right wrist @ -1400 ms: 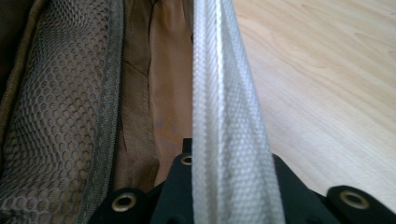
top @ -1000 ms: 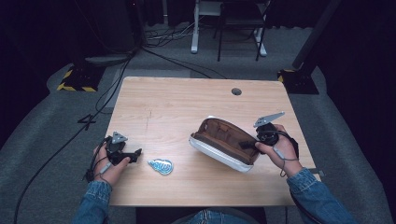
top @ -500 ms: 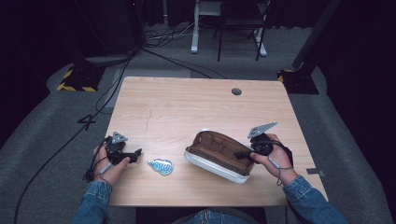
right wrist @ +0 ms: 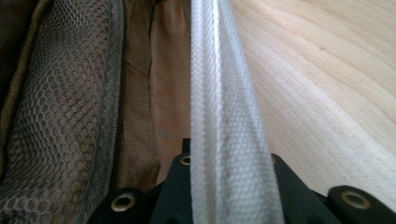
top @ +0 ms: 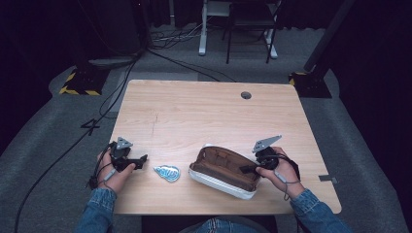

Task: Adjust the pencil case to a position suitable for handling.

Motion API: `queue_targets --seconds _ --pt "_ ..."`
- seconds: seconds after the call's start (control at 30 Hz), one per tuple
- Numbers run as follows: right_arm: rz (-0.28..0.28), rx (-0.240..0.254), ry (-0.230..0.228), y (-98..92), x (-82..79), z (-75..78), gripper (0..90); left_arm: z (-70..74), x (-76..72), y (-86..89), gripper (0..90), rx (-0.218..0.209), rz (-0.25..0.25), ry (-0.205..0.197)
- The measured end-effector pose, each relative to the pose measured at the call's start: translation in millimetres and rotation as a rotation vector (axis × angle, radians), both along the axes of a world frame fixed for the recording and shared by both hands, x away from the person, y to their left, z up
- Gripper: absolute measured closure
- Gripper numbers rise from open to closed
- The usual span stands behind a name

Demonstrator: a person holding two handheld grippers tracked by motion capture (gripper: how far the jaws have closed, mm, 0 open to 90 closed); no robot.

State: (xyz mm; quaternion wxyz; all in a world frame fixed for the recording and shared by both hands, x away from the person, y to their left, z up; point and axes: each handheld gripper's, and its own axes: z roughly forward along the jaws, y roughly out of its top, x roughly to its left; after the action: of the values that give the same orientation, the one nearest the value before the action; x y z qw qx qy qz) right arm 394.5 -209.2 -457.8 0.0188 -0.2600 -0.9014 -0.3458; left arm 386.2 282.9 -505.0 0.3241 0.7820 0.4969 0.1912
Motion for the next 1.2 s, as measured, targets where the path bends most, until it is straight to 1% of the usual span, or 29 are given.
queue_targets --seconds 0.2,0.3,0.33,0.37,0.47,0.53,0.6,0.67,0.83,0.93,1.1,1.13,1.2 --pt "0.0 0.016 0.003 -1.2 -0.7 -3.5 85.8 0.0 0.0 0.0 16.0 0.001 0.0 0.0" --pt "-0.002 0.028 0.008 -2.1 -0.6 -4.7 82.2 0.0 0.0 0.0 16.1 0.0 0.0 0.0" --pt "-0.002 0.028 0.008 -2.1 -0.6 -4.7 82.2 0.0 0.0 0.0 16.0 0.0 0.0 0.0" --pt "-0.005 0.03 0.01 -2.0 -0.5 -5.7 78.6 0.0 0.0 0.0 16.0 0.0 0.0 0.0" --pt "-0.013 0.018 0.003 -1.4 -0.3 -8.6 65.5 0.0 0.0 0.0 16.1 0.0 0.0 0.0" --pt "-0.029 0.029 0.009 -1.2 0.0 -9.5 56.8 0.0 0.1 0.1 16.0 0.002 -0.001 -0.001" --pt "-0.037 0.043 0.012 -0.9 0.5 -9.8 53.7 0.0 0.0 0.0 16.1 0.0 0.0 0.0" --pt "-0.036 0.04 -0.003 -0.1 0.5 -9.5 49.8 0.0 0.0 0.0 16.0 0.0 0.0 0.0" --pt "-0.046 0.053 -0.015 -0.7 -0.5 -6.5 46.0 0.0 0.1 0.1 16.1 0.002 -0.001 -0.001" --pt "-0.061 0.073 -0.036 -3.3 -1.6 -2.2 42.9 0.1 0.8 -1.0 15.9 0.002 -0.002 0.001" --pt "-0.07 0.104 -0.069 -10.5 -6.8 9.0 42.1 0.2 1.1 -2.5 16.0 0.0 -0.01 0.003" --pt "-0.073 0.122 -0.08 -13.5 -9.9 14.6 42.1 0.3 0.4 -2.1 16.1 -0.003 -0.013 0.004" --pt "-0.078 0.133 -0.095 -17.0 -12.3 19.2 42.0 1.7 -0.5 0.3 16.5 -0.065 -0.026 0.022"
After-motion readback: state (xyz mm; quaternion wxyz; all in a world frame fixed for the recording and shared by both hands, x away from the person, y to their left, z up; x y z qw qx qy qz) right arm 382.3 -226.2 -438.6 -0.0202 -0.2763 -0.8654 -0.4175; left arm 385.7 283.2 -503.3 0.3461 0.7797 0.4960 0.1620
